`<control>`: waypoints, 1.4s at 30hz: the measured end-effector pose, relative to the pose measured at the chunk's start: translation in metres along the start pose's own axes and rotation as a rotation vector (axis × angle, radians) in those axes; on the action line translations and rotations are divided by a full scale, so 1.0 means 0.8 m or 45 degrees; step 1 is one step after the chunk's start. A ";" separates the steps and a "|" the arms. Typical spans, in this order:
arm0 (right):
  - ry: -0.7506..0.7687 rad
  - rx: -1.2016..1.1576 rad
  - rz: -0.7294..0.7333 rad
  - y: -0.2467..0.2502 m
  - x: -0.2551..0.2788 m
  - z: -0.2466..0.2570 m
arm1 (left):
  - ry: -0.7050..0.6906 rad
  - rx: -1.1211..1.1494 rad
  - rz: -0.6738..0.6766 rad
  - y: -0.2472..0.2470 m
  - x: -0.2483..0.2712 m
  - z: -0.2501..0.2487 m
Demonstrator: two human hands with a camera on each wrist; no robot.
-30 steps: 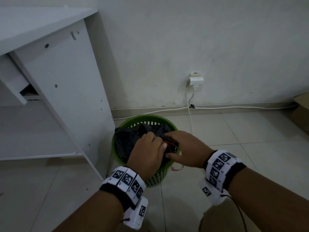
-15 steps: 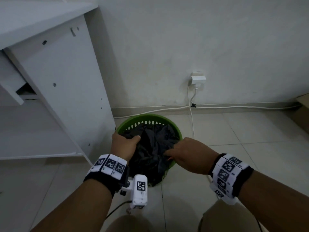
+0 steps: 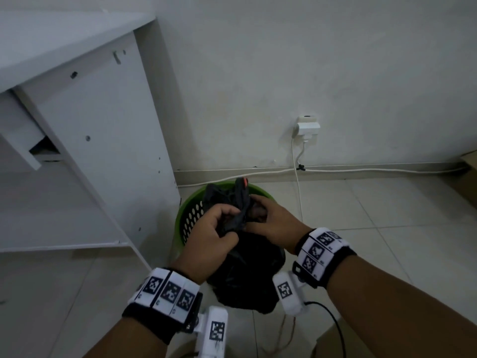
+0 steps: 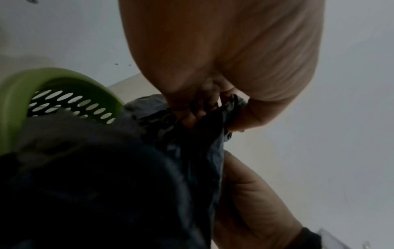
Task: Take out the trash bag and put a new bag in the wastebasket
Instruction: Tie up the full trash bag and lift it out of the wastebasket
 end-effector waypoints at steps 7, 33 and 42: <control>0.166 -0.091 -0.051 -0.002 0.019 0.048 | 0.079 0.343 -0.113 0.023 0.005 0.001; 0.688 0.375 -0.243 -0.013 0.017 0.152 | -0.227 -0.501 -0.338 0.078 0.001 -0.079; 0.686 0.189 -0.096 -0.035 0.028 0.170 | -0.002 0.100 -0.290 0.079 -0.004 -0.075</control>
Point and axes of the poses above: each hand's wrist, its own x-axis away from the middle knuckle, its own y-axis out of the back of the hand, z = x × y, the point moved 10 cm from there along -x, towards the middle knuckle, and after that the axes turned 4 degrees about x, right-handed, at the moved point
